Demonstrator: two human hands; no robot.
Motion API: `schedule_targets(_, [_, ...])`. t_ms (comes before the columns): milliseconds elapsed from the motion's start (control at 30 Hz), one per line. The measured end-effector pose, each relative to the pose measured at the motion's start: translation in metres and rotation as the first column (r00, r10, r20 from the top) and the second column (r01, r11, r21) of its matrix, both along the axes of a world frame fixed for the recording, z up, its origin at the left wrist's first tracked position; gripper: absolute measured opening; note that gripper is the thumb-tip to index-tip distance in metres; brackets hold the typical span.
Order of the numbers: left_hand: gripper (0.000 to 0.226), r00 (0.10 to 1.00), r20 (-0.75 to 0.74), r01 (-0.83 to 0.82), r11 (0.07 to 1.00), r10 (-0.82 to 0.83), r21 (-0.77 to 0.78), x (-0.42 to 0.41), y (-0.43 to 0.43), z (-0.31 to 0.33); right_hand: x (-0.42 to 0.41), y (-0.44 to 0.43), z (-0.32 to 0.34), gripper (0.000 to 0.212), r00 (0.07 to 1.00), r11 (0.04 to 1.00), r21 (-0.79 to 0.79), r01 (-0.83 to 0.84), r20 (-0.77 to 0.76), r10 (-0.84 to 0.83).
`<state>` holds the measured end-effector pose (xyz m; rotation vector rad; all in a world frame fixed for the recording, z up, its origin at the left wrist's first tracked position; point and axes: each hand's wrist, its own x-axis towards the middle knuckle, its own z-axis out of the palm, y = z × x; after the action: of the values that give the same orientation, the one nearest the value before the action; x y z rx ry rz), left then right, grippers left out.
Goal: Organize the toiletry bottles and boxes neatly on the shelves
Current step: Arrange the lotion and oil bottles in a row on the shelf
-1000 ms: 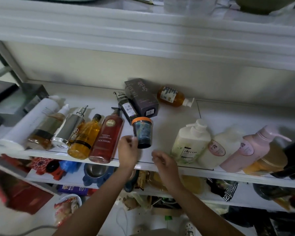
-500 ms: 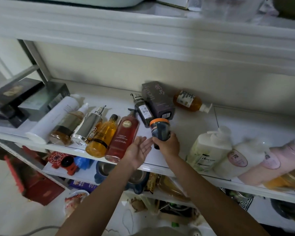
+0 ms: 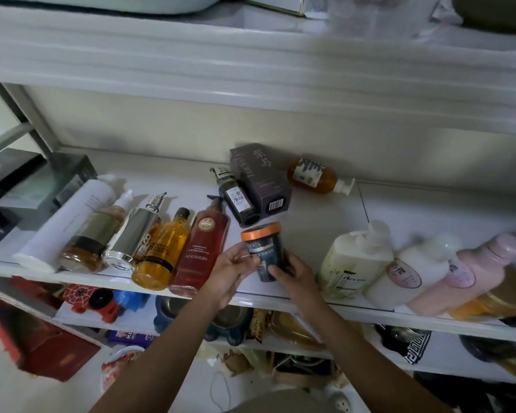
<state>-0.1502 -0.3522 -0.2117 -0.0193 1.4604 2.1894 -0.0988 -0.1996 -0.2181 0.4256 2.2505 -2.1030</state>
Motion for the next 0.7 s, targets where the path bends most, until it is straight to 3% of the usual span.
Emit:
schedule_targets(67, [0.046,0.997,-0.076,0.015,0.996,-0.022,-0.084,0.003,0.001,0.001,0.006,-0.004,-0.001,0.035,0.997,0.987,0.16,0.032,-0.075,-0.02])
schedule_targets(200, [0.057,0.978,-0.199,0.025,0.983,-0.061,-0.179,0.009,0.003,0.002,0.022,-0.014,-0.01,0.067,0.992,0.915,0.395,0.089,-0.12,-0.045])
schedule_targets(267, [0.062,0.959,-0.267,0.038,0.974,-0.098,-0.223,0.013,0.006,0.002,0.033,-0.018,-0.015,0.069,0.985,0.878,0.453,0.152,-0.138,-0.099])
schedule_targets(467, [0.063,0.902,-0.399,0.001,0.927,-0.162,-0.375,0.028,0.022,-0.003,0.051,-0.013,-0.023,0.038,0.964,0.823,0.501,0.267,-0.141,-0.227])
schedule_targets(700, [0.057,0.877,-0.453,-0.052,0.904,-0.162,-0.423,0.032,0.033,-0.002,0.07,-0.012,-0.02,0.059,0.96,0.846,0.454,0.28,-0.153,-0.236])
